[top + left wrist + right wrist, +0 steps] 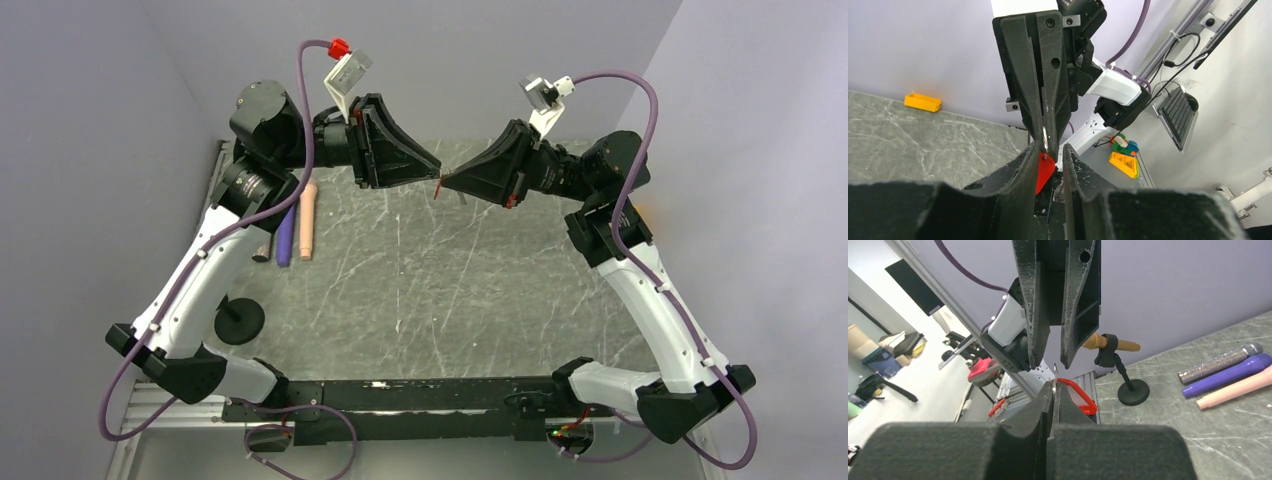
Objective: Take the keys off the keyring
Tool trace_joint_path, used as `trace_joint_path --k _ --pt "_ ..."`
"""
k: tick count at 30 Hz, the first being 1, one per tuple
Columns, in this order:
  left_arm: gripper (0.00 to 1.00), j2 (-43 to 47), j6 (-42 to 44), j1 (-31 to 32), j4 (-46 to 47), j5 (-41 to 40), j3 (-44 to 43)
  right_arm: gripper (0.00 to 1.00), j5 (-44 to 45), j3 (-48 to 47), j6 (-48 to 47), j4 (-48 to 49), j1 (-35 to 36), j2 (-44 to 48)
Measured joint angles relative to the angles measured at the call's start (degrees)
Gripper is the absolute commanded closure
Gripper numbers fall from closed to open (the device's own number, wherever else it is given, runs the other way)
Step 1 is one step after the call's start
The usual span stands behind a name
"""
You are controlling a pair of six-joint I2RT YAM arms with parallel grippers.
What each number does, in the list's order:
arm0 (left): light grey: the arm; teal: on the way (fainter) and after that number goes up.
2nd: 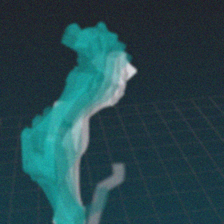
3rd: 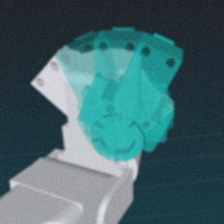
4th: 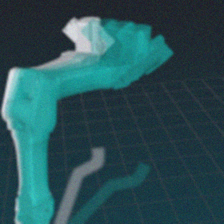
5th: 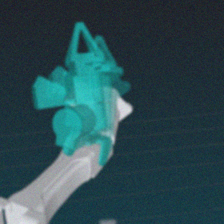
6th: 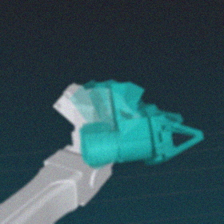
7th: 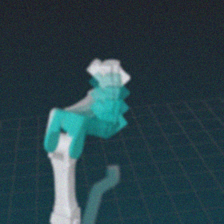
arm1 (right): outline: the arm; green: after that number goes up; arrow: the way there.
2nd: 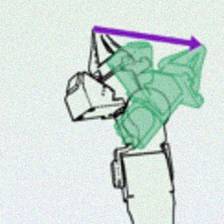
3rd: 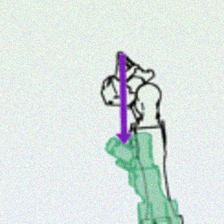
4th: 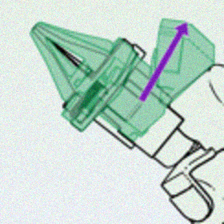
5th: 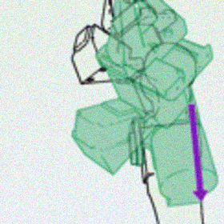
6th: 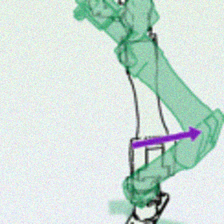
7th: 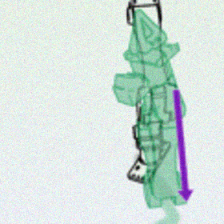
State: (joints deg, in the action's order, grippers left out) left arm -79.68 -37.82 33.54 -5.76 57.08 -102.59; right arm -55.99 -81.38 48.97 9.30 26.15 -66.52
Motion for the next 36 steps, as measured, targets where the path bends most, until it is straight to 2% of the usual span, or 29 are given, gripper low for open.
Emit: trace_joint_path --k 5,8,10,13,20,26,36 --pt "0.71 -0.7 2.6 0.5 -3.2 -0.4 -1.6 1.0 0.0 0.0 0.0 -0.3 0.2 -0.1" --pt "0.76 -0.9 3.5 0.9 -4.3 -0.6 -1.9 1.0 0.0 -0.3 -0.2 -0.7 0.2 -0.2" --pt "0.82 -1.0 4.1 1.2 -5.1 -0.8 -1.9 1.0 0.0 -0.3 -0.5 -0.8 0.2 -0.2" --pt "1.0 -1.3 4.5 1.5 -5.8 -1.1 -2.3 1.0 -0.1 -0.3 -0.8 -1.2 0.3 -0.2" --pt "1.0 -1.6 6.0 1.6 -7.3 -1.8 -3.1 1.0 0.0 -0.3 -1.4 -1.8 0.3 -0.2" --pt "1.0 -1.6 10.7 2.3 -12.2 -3.6 -4.2 1.0 0.0 -0.3 -3.1 -4.0 0.5 -0.2" --pt "1.0 -1.0 19.4 4.7 -21.8 -5.9 -4.6 1.0 0.0 -0.1 -10.2 -15.4 1.0 1.6"
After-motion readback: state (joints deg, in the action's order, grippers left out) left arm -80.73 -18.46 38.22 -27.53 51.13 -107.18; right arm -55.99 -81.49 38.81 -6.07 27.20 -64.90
